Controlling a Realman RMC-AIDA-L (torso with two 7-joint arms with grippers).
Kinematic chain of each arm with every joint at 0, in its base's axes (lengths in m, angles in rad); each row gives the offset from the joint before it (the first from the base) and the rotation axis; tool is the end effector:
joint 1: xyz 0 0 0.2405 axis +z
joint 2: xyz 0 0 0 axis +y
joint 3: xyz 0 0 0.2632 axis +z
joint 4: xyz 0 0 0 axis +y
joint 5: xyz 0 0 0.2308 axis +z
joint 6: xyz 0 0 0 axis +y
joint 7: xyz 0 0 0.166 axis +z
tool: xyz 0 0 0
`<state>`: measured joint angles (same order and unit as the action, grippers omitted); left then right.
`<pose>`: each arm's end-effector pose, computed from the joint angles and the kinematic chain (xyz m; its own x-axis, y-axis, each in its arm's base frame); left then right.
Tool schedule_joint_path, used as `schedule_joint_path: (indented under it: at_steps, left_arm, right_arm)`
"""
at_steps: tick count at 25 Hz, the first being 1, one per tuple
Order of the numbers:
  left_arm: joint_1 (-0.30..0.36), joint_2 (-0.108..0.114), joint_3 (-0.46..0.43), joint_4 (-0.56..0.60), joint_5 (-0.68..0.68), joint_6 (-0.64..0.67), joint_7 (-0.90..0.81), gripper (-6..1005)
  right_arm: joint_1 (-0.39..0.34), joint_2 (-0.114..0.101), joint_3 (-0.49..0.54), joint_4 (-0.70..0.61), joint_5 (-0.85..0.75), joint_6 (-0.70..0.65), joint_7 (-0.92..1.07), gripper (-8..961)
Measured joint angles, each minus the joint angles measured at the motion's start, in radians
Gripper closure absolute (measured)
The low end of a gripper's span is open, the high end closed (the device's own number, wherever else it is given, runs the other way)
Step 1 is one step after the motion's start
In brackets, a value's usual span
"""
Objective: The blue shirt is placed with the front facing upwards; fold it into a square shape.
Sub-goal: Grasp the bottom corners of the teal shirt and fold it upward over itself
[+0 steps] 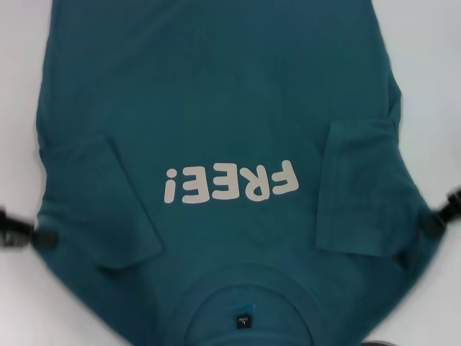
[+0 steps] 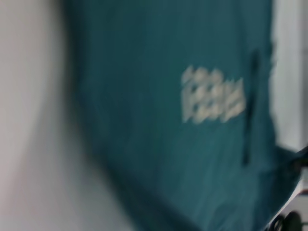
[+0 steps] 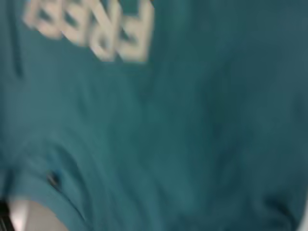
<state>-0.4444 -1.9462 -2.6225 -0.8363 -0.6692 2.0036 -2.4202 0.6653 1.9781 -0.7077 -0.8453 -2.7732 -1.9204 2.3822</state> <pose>-0.3383 0.2732 0.0617 0.0555 0.9975 0.0443 0.9866 -0.0616 0.1511 0.3089 0.3244 0.0373 0.2593 -0.9334 0.2479 -0.9404 -0.3025 -0.1554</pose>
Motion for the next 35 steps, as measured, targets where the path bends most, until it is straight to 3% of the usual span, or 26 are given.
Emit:
schedule_joint_path:
  at_steps: [2,3,9,17,21,30,35]
  left_arm:
    - [-0.020,0.002,-0.017,0.005,-0.019,-0.015,-0.014,985]
    - [-0.083,0.001,-0.071,0.035,-0.032,-0.089,-0.072,985]
    - [-0.198,-0.016,-0.087,0.100,-0.033,-0.239,-0.134,985]
    - [-0.269,-0.017,-0.076,0.130,-0.034,-0.465,-0.168,986]
    - [-0.300,-0.015,-0.075,0.134,-0.032,-0.578,-0.171,987]
    - [-0.349,-0.017,0.068,0.145,-0.029,-0.804,-0.249,988]
    - [-0.349,-0.019,0.111,0.145,-0.025,-0.897,-0.272,989]
  right_arm:
    - [0.020,-0.008,0.018,0.000,0.060,0.025,0.020,950]
    - [0.030,-0.010,0.028,0.000,0.083,0.041,0.033,950]
    - [0.068,-0.011,0.053,-0.001,0.187,0.159,0.089,950]
    - [0.055,-0.039,0.144,-0.005,0.316,0.312,0.111,949]
    - [0.058,-0.042,0.155,-0.001,0.328,0.403,0.111,941]
    - [0.097,-0.012,0.098,0.012,0.327,0.617,0.109,923]
    - [0.108,0.004,-0.007,0.023,0.319,0.766,0.106,913]
